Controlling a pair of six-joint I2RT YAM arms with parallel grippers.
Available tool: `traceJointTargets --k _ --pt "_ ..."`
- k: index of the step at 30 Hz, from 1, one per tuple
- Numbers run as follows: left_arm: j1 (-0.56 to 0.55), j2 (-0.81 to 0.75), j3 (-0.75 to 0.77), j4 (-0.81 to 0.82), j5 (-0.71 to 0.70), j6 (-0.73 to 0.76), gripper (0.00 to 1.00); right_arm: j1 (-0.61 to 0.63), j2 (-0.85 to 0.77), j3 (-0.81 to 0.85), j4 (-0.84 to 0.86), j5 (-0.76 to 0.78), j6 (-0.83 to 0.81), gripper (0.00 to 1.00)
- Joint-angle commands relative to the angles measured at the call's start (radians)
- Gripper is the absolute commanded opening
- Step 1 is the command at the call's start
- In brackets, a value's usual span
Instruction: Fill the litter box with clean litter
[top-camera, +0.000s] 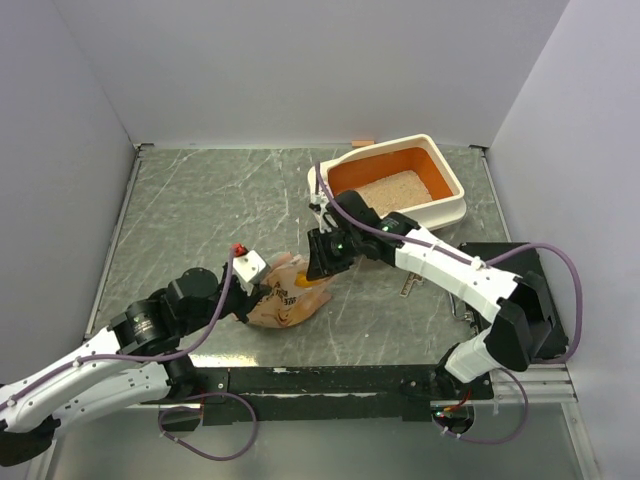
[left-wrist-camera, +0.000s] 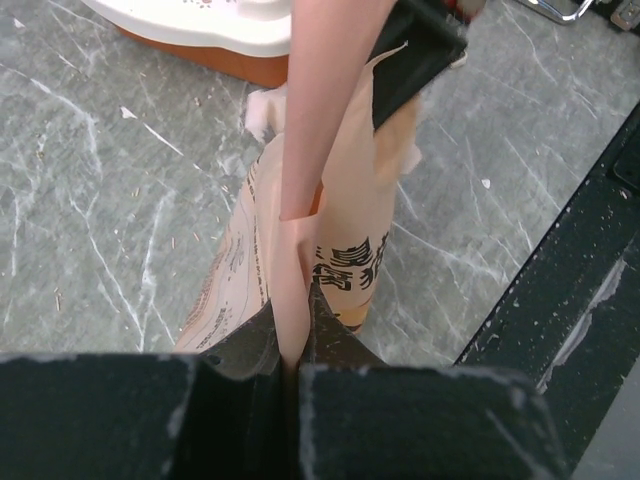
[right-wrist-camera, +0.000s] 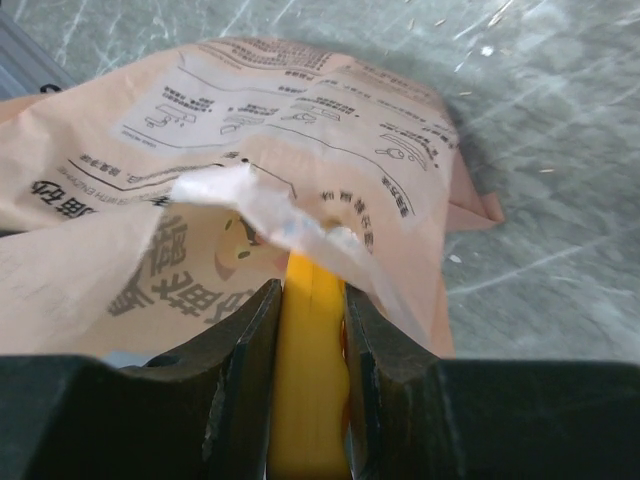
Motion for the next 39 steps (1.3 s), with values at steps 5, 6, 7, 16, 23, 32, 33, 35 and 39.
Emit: traceJointTargets --k 5,6,7,16,23,32,33,35,39 --pt "-0.011 -0.069 -0.017 0.166 -0.025 -0.020 0.01 0.007 0.078 -0.202 0.244 -0.139 0.079 0.00" --pt "-0.011 -0.073 -0.020 0.166 -0.023 -0.019 0.01 0.006 0.080 -0.246 0.275 -0.156 0.092 0.00" --pt "-0.011 -0.073 -0.026 0.167 -0.022 -0.016 0.01 0.003 0.080 -0.265 0.348 -0.197 0.110 0.00" --pt "-0.013 -0.013 -0.027 0.146 -0.037 0.001 0.01 -0.053 0.058 -0.550 0.858 -0.434 0.321 0.00" --pt "-0.011 -0.003 -0.037 0.141 -0.030 0.007 0.01 -0.083 -0.026 -0.678 1.054 -0.469 0.415 0.00" --pt "-0.013 0.023 -0.037 0.135 -0.030 0.006 0.01 -0.128 -0.193 -0.810 1.157 -0.472 0.512 0.00" --pt "-0.013 0.025 -0.038 0.135 -0.033 0.007 0.01 -0.134 -0.218 -0.814 1.159 -0.474 0.518 0.00" --pt "-0.013 0.028 -0.040 0.135 -0.036 0.006 0.01 -0.137 -0.238 -0.827 1.157 -0.477 0.521 0.00" --pt "-0.011 0.033 -0.041 0.134 -0.039 0.009 0.01 -0.163 -0.285 -0.856 1.194 -0.509 0.564 0.00"
